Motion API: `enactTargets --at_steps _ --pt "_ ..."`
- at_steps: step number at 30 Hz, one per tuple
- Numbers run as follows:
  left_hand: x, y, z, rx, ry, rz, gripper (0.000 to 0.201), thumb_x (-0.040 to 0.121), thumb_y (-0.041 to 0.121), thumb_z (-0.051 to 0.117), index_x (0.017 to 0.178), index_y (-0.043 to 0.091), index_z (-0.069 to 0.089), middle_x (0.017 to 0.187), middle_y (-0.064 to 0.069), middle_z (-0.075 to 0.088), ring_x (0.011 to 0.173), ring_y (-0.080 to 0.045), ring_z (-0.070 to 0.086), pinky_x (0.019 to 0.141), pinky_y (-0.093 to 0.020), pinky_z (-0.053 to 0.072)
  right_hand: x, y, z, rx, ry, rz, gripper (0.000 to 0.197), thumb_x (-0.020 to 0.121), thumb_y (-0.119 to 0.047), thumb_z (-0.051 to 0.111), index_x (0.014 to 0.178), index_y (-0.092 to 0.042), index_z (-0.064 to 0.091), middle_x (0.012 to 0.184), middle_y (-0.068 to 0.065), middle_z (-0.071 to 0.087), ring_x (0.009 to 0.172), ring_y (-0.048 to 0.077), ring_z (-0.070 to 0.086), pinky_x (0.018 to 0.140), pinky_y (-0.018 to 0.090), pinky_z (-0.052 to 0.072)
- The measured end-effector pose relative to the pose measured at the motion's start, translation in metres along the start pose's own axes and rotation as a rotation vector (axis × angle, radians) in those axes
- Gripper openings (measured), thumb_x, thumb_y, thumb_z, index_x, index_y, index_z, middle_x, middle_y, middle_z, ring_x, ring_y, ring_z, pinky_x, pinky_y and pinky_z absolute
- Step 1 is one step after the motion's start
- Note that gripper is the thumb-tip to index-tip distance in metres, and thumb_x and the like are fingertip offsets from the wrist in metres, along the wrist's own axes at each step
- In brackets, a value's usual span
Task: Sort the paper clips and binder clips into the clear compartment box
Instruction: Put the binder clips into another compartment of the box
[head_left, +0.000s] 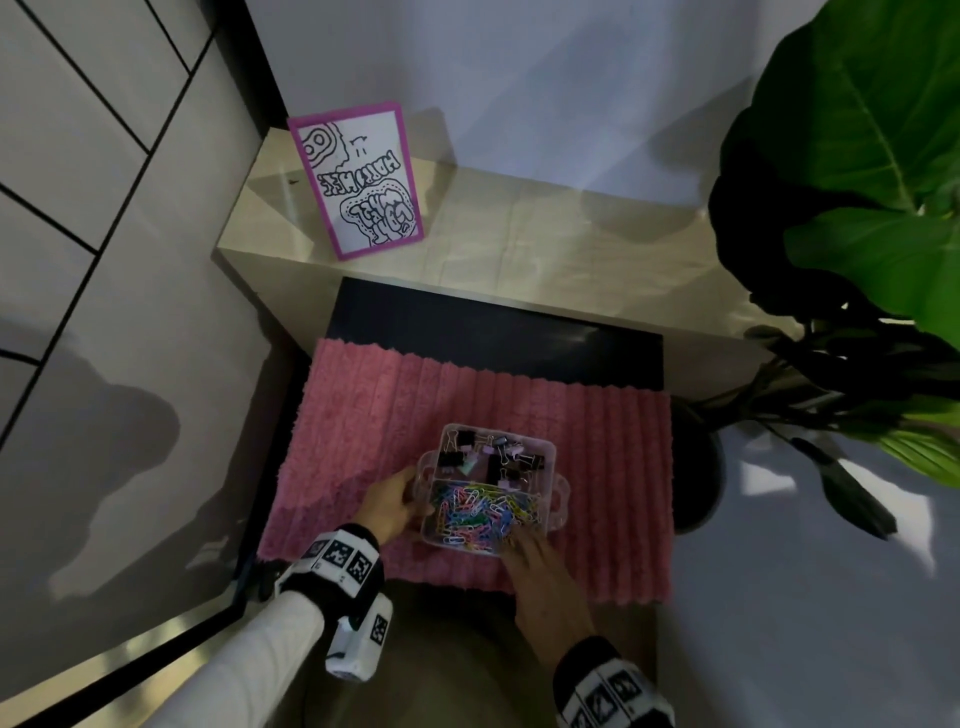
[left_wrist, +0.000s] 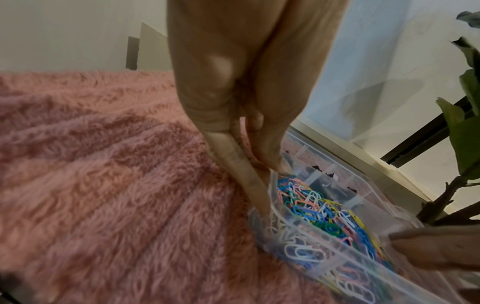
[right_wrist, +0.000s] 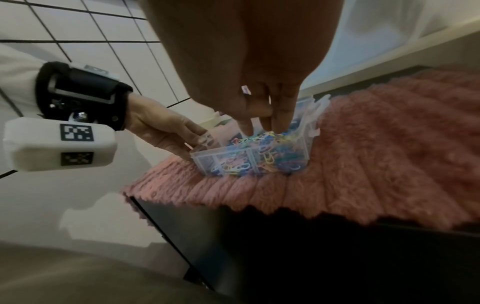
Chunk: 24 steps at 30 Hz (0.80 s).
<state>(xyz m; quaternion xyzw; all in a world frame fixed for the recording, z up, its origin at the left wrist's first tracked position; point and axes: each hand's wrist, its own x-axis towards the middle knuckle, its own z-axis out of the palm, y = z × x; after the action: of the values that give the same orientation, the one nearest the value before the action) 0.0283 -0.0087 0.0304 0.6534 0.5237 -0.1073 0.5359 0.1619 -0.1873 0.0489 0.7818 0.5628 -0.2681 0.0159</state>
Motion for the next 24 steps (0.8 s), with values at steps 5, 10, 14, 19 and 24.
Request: enactTargets --at_steps 5,10,14,19,24 --pt "0.002 -0.004 -0.001 -0.026 -0.017 -0.007 0.052 0.082 0.016 0.066 0.130 0.012 0.046 0.129 -0.014 0.057 0.119 -0.026 0.053 0.097 -0.026 0.039 0.007 -0.011 -0.001 0.144 -0.100 0.067 0.081 0.079 0.010 0.047 0.147 -0.015 0.011 0.156 0.008 0.012 0.144 0.026 0.015 0.117 0.034 0.025" --pt "0.004 -0.007 -0.002 -0.045 -0.034 0.008 0.053 0.081 0.015 0.066 0.131 0.013 0.046 0.129 -0.013 0.056 0.119 -0.026 0.052 0.096 -0.025 0.038 0.026 -0.036 0.020 0.129 -0.027 -0.013 0.089 0.053 0.005 0.072 0.135 -0.015 0.041 0.140 0.011 0.044 0.127 0.030 0.045 0.095 0.041 0.051" --pt "0.004 -0.006 -0.002 -0.047 -0.040 0.011 0.052 0.080 0.016 0.067 0.128 0.011 0.048 0.128 -0.013 0.057 0.120 -0.026 0.052 0.097 -0.028 0.038 0.026 -0.055 0.018 0.043 0.002 -0.098 0.075 0.047 -0.003 0.080 0.118 -0.012 0.059 0.120 0.008 0.060 0.107 0.022 0.061 0.083 0.029 0.056" --pt "0.004 -0.004 -0.002 -0.055 -0.045 0.022 0.054 0.079 0.016 0.068 0.129 0.011 0.047 0.130 -0.013 0.055 0.122 -0.026 0.050 0.098 -0.027 0.036 0.026 -0.044 0.014 -0.073 0.061 -0.172 0.038 0.062 -0.014 0.062 0.100 -0.021 0.068 0.102 0.000 0.067 0.095 0.017 0.064 0.071 0.027 0.057" --pt "0.005 -0.005 -0.002 -0.073 -0.055 0.000 0.057 0.079 0.014 0.068 0.130 0.009 0.046 0.132 -0.014 0.054 0.123 -0.026 0.049 0.100 -0.029 0.036 0.024 -0.014 0.010 -0.173 0.093 -0.160 0.033 0.070 -0.011 0.053 0.095 -0.021 0.071 0.095 -0.002 0.069 0.093 0.017 0.066 0.076 0.030 0.058"
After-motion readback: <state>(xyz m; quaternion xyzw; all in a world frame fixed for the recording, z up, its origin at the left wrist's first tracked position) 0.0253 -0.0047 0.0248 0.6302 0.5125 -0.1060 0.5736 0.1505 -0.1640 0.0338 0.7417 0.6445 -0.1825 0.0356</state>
